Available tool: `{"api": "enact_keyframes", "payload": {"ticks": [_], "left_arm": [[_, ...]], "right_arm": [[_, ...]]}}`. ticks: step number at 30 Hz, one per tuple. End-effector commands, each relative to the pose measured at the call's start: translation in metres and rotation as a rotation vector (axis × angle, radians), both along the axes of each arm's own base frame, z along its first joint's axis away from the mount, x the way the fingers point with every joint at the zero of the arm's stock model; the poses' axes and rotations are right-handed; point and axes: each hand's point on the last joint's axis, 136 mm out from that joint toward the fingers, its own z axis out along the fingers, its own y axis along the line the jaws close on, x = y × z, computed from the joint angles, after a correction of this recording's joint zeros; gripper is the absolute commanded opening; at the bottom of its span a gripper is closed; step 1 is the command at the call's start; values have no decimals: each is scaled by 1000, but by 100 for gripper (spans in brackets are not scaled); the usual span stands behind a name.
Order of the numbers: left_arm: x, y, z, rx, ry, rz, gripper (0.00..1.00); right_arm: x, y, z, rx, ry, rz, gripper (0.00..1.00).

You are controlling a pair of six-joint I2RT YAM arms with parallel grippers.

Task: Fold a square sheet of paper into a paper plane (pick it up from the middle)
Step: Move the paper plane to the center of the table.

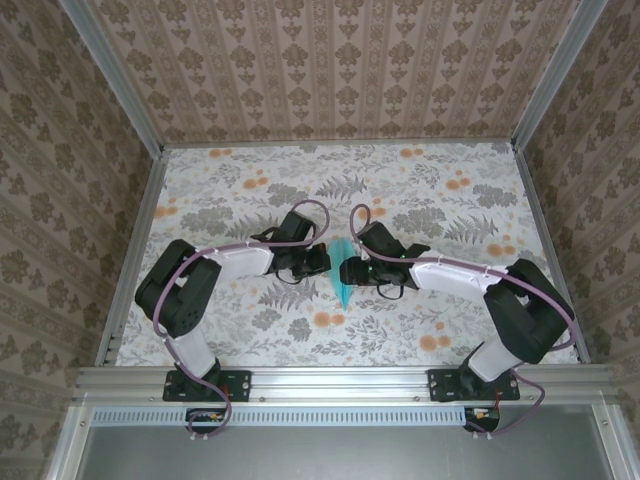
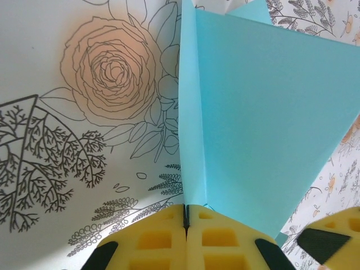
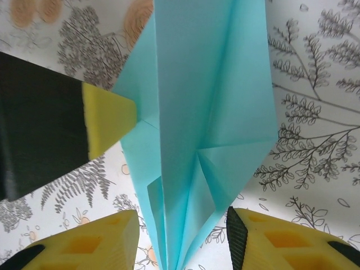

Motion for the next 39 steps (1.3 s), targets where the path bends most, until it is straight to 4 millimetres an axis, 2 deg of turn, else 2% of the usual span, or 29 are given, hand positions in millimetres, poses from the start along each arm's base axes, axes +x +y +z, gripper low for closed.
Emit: {"api": "enact_keyframes", "payload": {"ticks": [1, 9, 17, 22, 26, 30, 32, 34, 36, 39], "left_arm": [[0, -1, 6, -29, -1, 7, 0], [-1, -1, 7, -33, 0, 4, 0], [-2, -2, 7, -41, 5, 2, 0], [-2, -2, 6, -42, 7, -1, 0], [-3, -1, 5, -38, 10, 0, 0], [-2, 1, 9, -34, 1, 2, 0], [-2, 3, 16, -26, 7, 8, 5], [0, 6, 32, -17, -15, 7, 16], [3, 12, 48, 16, -51, 7, 27], [9, 33, 62, 87, -96, 45, 42]], "right_arm": [[-1, 2, -7, -35, 38, -9, 47], [-7, 27, -9, 26, 68, 82, 44], [-5, 32, -18, 9, 87, 77, 48], [-1, 24, -29, -57, 98, 35, 48], [3, 17, -34, -103, 103, -3, 41], [5, 7, -34, -156, 100, -41, 22], [6, 0, -33, -193, 96, -48, 13], [5, -10, -29, -250, 88, -48, 6], [5, -20, -23, -294, 66, -44, 4], [4, -33, -13, -350, 36, -15, 3]]}}
